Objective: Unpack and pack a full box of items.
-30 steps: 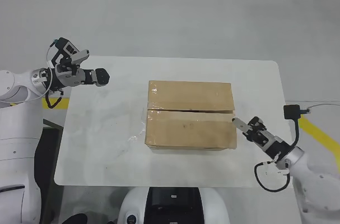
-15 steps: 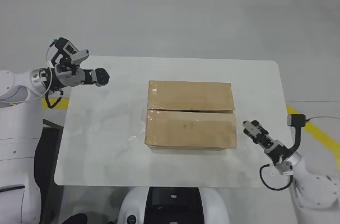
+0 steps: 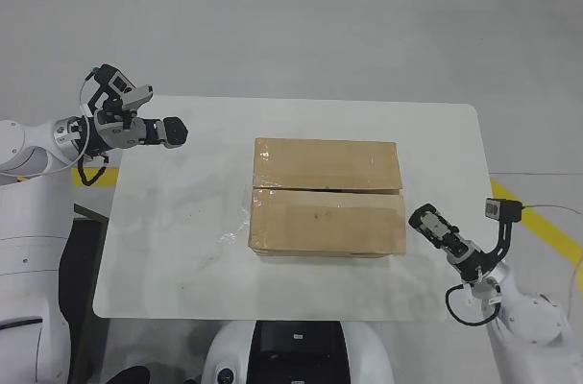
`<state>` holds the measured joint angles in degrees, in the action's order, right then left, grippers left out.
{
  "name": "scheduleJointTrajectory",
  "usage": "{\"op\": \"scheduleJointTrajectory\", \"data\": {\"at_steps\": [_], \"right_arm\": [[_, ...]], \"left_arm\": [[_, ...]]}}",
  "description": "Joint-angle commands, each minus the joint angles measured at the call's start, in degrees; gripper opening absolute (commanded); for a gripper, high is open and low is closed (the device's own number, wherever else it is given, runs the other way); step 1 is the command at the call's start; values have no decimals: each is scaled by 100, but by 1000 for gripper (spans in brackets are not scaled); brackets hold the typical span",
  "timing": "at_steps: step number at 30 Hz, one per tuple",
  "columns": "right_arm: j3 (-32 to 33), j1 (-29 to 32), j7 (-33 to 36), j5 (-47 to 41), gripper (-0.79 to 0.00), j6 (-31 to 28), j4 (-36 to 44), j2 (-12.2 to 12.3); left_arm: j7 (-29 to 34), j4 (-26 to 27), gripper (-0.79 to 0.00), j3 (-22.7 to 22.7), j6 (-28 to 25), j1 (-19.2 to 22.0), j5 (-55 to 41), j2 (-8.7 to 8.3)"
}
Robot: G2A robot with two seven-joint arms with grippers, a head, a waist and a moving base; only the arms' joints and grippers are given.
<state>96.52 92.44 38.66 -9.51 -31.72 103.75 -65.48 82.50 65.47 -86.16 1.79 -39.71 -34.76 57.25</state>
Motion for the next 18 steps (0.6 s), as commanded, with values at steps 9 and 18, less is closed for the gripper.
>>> {"op": "scheduleJointTrajectory", "data": {"at_steps": [9, 18], "right_arm": [[-263, -309, 121, -446, 0, -217, -159, 7], [-474, -412, 129, -702, 0, -326, -300, 4]], "left_arm": [[0, 0, 0, 0, 0, 0, 0, 0], [0, 0, 0, 0, 0, 0, 0, 0]]}}
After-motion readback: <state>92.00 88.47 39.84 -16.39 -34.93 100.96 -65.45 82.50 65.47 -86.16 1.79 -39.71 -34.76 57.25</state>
